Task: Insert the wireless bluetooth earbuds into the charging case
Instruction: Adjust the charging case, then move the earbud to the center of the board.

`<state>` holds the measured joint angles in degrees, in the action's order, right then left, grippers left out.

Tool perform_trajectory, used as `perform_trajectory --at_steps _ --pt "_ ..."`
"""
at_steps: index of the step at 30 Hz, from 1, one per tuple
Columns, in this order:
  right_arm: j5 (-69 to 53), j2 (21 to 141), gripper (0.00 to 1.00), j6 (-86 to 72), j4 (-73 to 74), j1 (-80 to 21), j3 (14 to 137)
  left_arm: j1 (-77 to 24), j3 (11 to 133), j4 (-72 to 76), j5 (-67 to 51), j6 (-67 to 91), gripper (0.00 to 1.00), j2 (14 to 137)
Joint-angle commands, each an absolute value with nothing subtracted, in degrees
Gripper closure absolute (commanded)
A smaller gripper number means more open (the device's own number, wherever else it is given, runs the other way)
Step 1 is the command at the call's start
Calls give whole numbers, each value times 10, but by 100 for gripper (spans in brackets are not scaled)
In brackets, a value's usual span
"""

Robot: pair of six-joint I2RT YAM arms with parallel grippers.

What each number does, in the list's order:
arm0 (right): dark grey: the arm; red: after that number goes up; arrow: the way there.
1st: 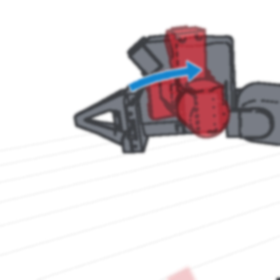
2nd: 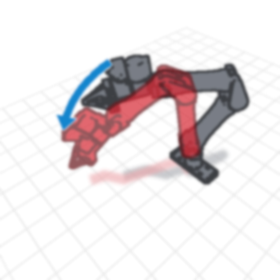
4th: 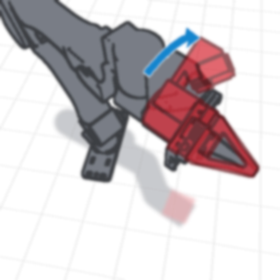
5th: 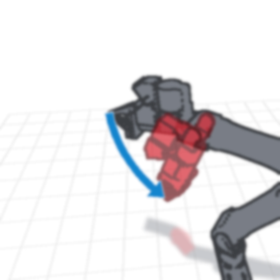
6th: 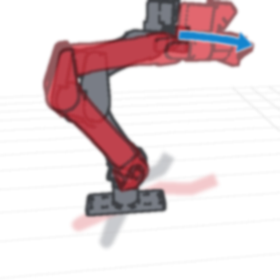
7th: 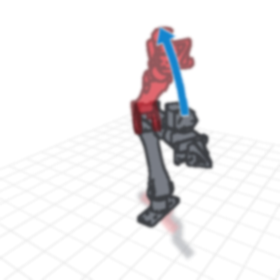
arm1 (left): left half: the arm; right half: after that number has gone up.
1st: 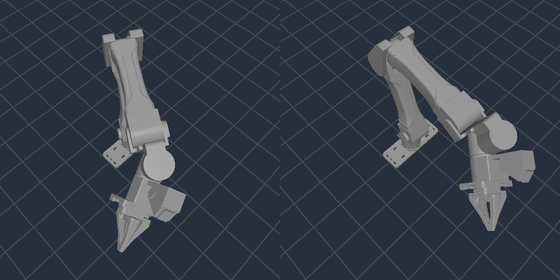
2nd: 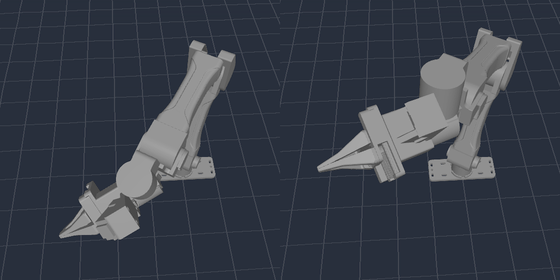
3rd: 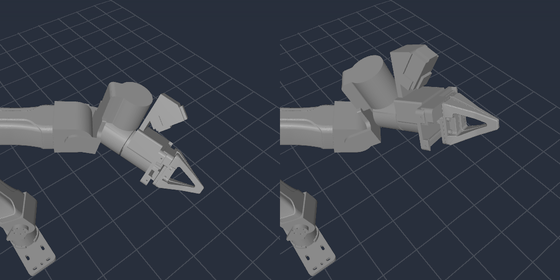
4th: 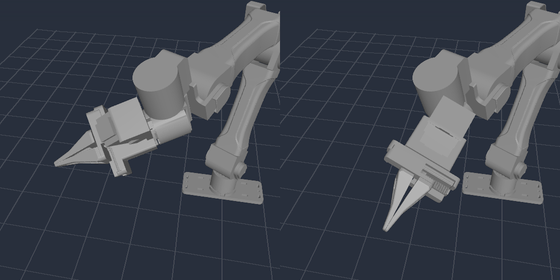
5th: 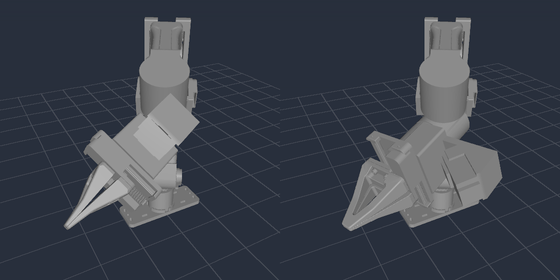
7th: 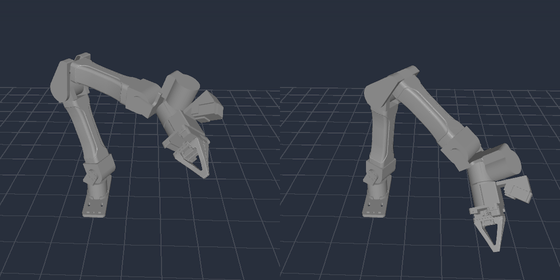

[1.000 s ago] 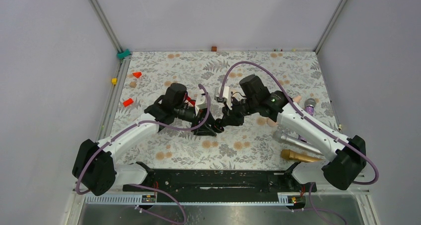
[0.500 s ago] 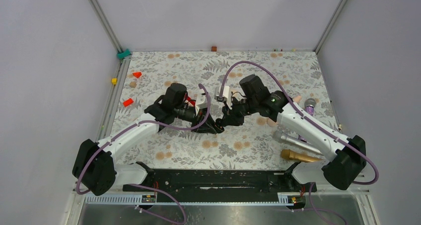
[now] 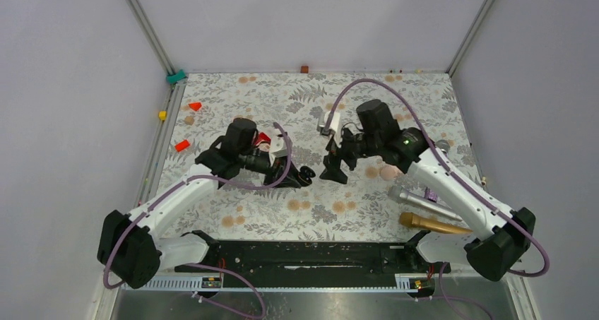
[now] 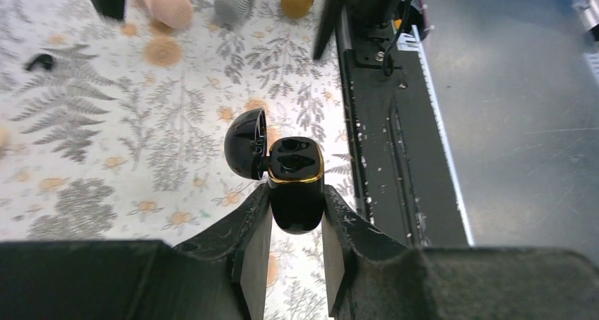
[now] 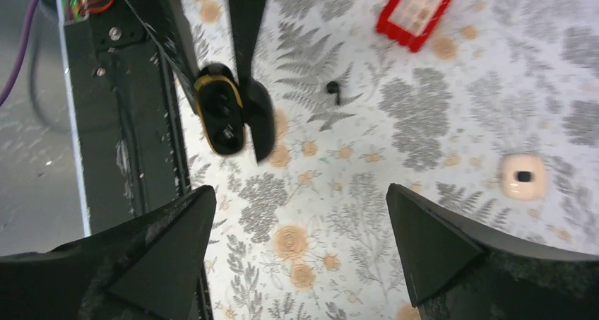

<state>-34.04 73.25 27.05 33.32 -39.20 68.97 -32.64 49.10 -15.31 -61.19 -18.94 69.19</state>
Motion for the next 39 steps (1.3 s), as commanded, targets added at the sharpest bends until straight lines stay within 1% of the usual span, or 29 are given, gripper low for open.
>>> perform_trajectory --at_steps 1,4,7,11,17,19,20,23,25,28,29,32,34,39 --pt "-342 690 1 259 337 -344 735 -287 499 -201 -648 -291 100 625" --pt "-334 686 1 268 341 -332 736 -251 500 -250 -675 -350 100 597" --pt "-323 679 1 291 331 -332 717 -225 499 -276 -699 -370 100 579" --pt "-200 693 1 292 263 -330 691 -211 494 -286 -695 -361 100 575" --pt "-56 825 2 265 269 -285 750 -195 486 -294 -696 -366 100 584" --pt "-21 886 4 230 302 -253 798 -194 486 -294 -702 -362 100 587" --pt "-21 924 7 207 346 -237 832 -194 488 -294 -703 -359 100 587" --pt "-69 1026 14 141 438 -183 935 -194 494 -294 -705 -349 100 589" --pt "-107 1080 18 106 465 -156 982 -194 495 -294 -705 -346 100 589" --pt "-126 1130 22 83 471 -135 1008 -193 491 -293 -707 -348 100 589" --pt "-124 1142 25 77 472 -132 1013 -193 491 -293 -707 -348 100 589" --pt "-133 1182 39 60 492 -128 1036 -194 491 -293 -707 -349 100 588" --pt "-144 1203 44 46 511 -126 1050 -194 491 -293 -707 -350 100 587" --pt "-129 1240 47 21 517 -125 1056 -194 489 -292 -708 -352 100 582"
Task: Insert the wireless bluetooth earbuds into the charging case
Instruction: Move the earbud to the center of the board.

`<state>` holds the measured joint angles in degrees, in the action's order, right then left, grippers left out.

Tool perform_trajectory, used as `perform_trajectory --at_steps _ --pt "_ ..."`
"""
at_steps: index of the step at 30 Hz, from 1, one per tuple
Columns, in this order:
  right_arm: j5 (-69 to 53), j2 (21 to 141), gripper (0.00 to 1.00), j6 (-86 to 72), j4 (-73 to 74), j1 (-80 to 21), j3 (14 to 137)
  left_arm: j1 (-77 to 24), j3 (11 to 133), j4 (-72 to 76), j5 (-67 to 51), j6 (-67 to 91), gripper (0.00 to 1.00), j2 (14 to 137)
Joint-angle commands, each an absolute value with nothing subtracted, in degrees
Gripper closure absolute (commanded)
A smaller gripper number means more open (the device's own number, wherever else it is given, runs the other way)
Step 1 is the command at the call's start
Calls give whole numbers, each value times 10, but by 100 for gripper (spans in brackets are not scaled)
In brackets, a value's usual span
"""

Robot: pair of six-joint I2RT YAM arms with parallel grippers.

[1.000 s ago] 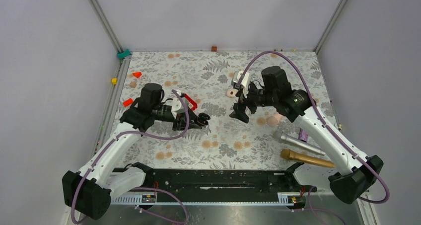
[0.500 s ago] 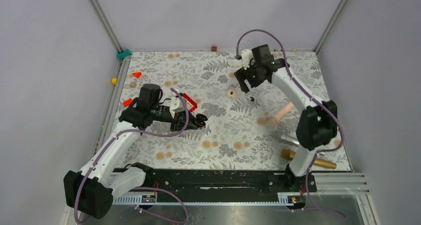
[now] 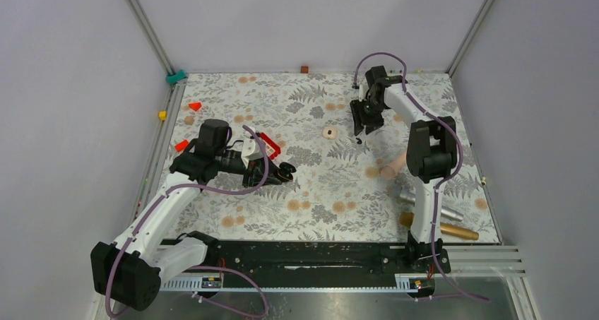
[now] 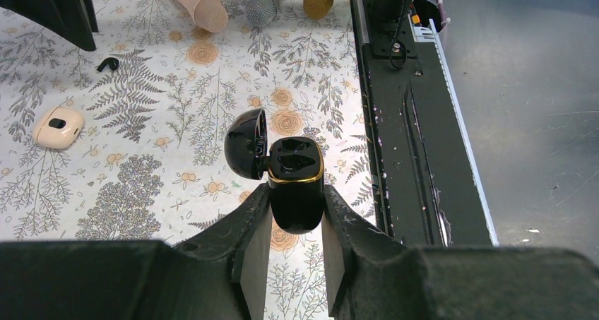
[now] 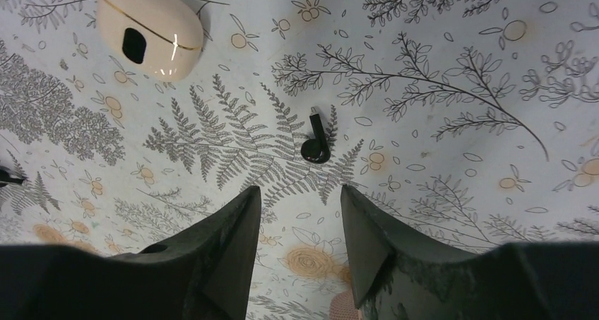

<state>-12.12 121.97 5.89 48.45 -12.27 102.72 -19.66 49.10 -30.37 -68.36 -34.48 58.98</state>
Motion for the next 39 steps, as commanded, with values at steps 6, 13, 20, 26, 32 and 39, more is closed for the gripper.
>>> perform_trajectory --at_steps 6,13,20,26,32,39 --pt "-125 1272 50 8 526 -120 1081 -194 487 -293 -710 -355 100 578" --pt "-113 1295 54 4 541 -120 1111 -194 488 -293 -712 -356 100 584" --pt "-41 1346 52 27 597 -120 1191 -194 488 -293 -708 -356 100 586" --pt "9 1369 54 58 626 -121 1237 -193 488 -293 -710 -358 100 588" --pt "75 1363 57 89 612 -133 1224 -194 487 -293 -712 -361 100 591" --pt "197 1355 57 161 589 -192 1194 -194 487 -293 -710 -360 100 589"
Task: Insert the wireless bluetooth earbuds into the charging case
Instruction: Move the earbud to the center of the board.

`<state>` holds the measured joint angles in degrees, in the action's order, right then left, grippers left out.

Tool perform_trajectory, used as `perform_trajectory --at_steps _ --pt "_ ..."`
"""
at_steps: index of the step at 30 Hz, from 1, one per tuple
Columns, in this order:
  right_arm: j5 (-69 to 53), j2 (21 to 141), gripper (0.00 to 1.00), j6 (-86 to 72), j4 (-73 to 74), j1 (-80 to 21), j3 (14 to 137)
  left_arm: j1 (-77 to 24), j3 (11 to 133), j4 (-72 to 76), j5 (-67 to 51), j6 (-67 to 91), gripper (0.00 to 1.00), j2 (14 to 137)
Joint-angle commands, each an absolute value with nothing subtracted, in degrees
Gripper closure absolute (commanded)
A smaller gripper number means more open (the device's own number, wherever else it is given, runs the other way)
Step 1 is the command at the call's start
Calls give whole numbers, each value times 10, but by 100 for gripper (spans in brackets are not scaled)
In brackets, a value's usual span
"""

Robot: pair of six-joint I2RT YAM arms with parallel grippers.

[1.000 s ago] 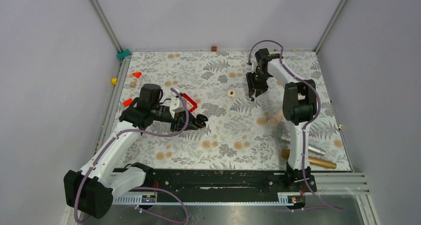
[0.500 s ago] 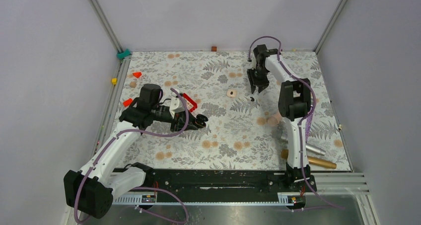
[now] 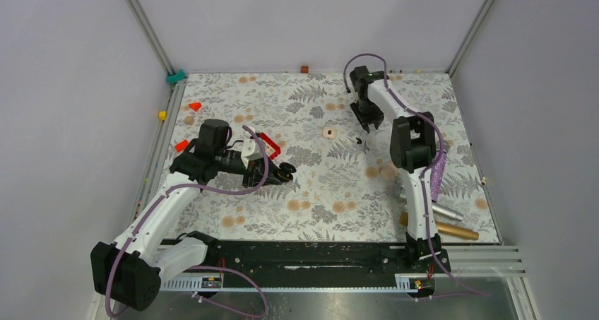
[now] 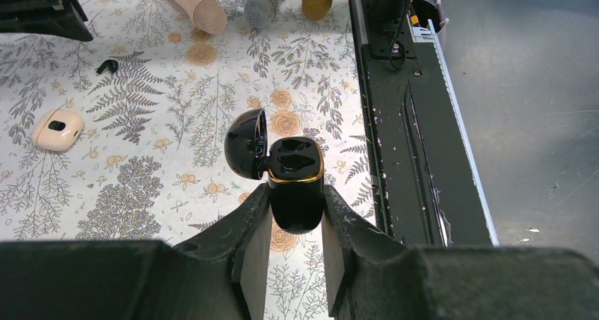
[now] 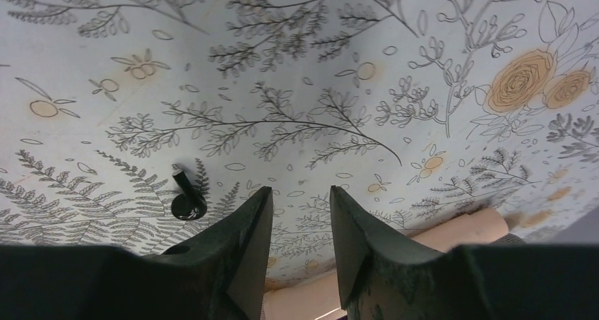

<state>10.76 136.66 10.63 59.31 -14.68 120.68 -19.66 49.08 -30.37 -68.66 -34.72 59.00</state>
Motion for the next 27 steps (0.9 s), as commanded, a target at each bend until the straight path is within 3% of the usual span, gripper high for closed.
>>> perform_trajectory --at_steps 1,15,27 --pt "209 1357 57 170 588 -199 1192 -194 487 -292 -709 -360 100 587" --pt "261 1434 57 259 713 -236 1305 -194 484 -293 -710 -361 100 574" --pt "280 1448 56 351 731 -256 1306 -194 486 -293 -705 -360 100 571"
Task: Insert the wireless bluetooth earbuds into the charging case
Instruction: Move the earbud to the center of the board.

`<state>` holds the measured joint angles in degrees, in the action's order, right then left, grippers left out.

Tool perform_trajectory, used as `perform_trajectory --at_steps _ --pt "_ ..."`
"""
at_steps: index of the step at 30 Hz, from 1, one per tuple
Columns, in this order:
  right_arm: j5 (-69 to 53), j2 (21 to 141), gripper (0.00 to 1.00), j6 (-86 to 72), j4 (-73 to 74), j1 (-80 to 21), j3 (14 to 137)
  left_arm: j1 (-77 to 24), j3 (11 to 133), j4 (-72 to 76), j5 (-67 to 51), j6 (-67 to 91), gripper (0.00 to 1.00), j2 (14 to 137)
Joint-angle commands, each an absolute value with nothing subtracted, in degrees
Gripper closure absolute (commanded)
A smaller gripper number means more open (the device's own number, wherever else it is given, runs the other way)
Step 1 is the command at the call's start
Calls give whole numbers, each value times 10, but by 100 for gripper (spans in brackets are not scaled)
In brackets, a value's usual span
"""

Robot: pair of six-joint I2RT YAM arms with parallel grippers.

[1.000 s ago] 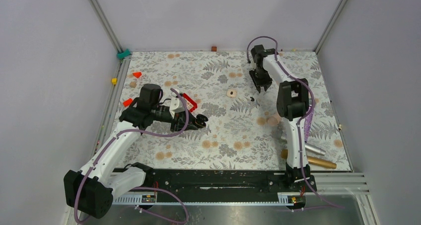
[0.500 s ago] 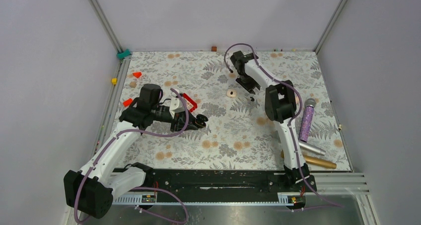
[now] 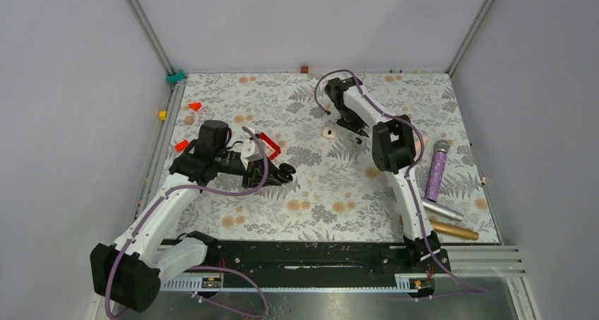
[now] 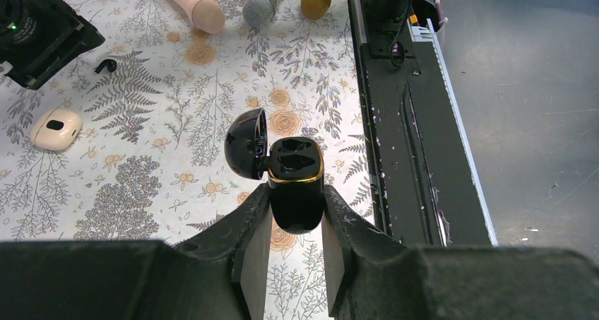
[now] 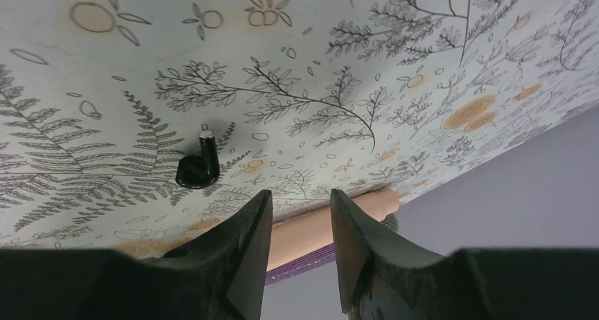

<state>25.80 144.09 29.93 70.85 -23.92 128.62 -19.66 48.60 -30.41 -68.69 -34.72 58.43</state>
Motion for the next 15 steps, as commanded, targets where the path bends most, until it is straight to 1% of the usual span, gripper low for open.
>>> perform_trajectory --at_steps 1,5,10,12,15 --pt "275 1443 56 354 721 -258 1301 -194 486 -293 -705 -360 100 573" --pt "249 1427 59 323 679 -264 1288 -194 487 -293 -701 -359 100 573" --pt "177 1402 65 213 676 -261 1293 -194 486 -293 -699 -361 100 570" --pt "128 1385 66 165 676 -252 1292 -194 486 -293 -699 -360 100 571" --pt "39 1353 64 91 650 -227 1269 -194 487 -293 -697 -360 100 569"
